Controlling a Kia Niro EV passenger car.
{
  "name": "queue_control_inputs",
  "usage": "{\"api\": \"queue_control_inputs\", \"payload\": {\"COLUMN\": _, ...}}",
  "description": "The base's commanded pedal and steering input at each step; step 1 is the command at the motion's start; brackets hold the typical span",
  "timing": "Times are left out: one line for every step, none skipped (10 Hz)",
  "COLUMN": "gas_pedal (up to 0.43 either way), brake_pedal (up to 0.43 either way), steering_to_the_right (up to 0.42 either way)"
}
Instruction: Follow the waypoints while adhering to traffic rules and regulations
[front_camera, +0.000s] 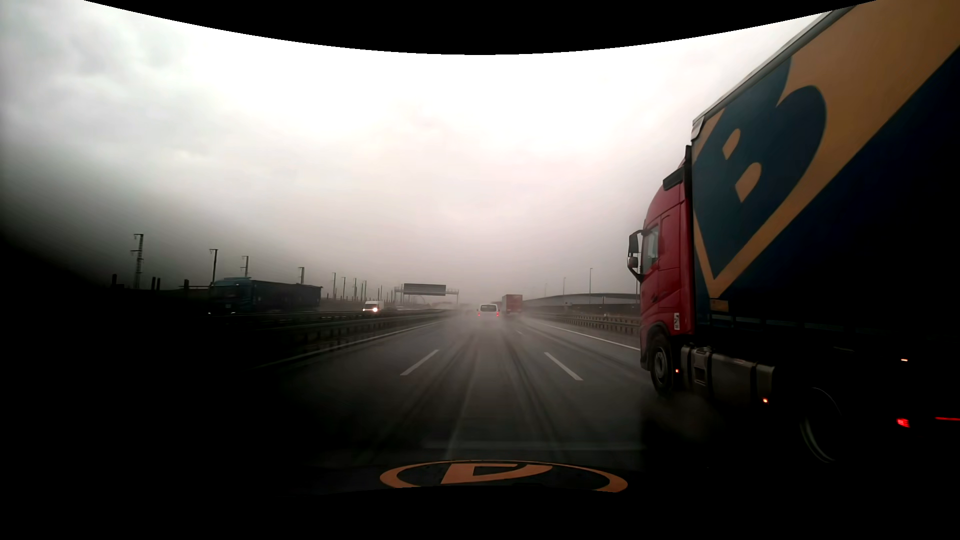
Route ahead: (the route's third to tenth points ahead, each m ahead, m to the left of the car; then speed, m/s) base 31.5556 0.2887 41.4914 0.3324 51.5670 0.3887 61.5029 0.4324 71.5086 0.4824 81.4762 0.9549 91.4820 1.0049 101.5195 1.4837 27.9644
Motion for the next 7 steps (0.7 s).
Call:
{"api": "queue_control_inputs", "payload": {"gas_pedal": 0.260, "brake_pedal": 0.000, "steering_to_the_right": -0.003}}
{"api": "queue_control_inputs", "payload": {"gas_pedal": 0.260, "brake_pedal": 0.000, "steering_to_the_right": -0.002}}
{"api": "queue_control_inputs", "payload": {"gas_pedal": 0.260, "brake_pedal": 0.000, "steering_to_the_right": -0.002}}
{"api": "queue_control_inputs", "payload": {"gas_pedal": 0.260, "brake_pedal": 0.000, "steering_to_the_right": -0.002}}
{"api": "queue_control_inputs", "payload": {"gas_pedal": 0.260, "brake_pedal": 0.000, "steering_to_the_right": -0.001}}
{"api": "queue_control_inputs", "payload": {"gas_pedal": 0.260, "brake_pedal": 0.000, "steering_to_the_right": -0.001}}
{"api": "queue_control_inputs", "payload": {"gas_pedal": 0.260, "brake_pedal": 0.000, "steering_to_the_right": -0.001}}
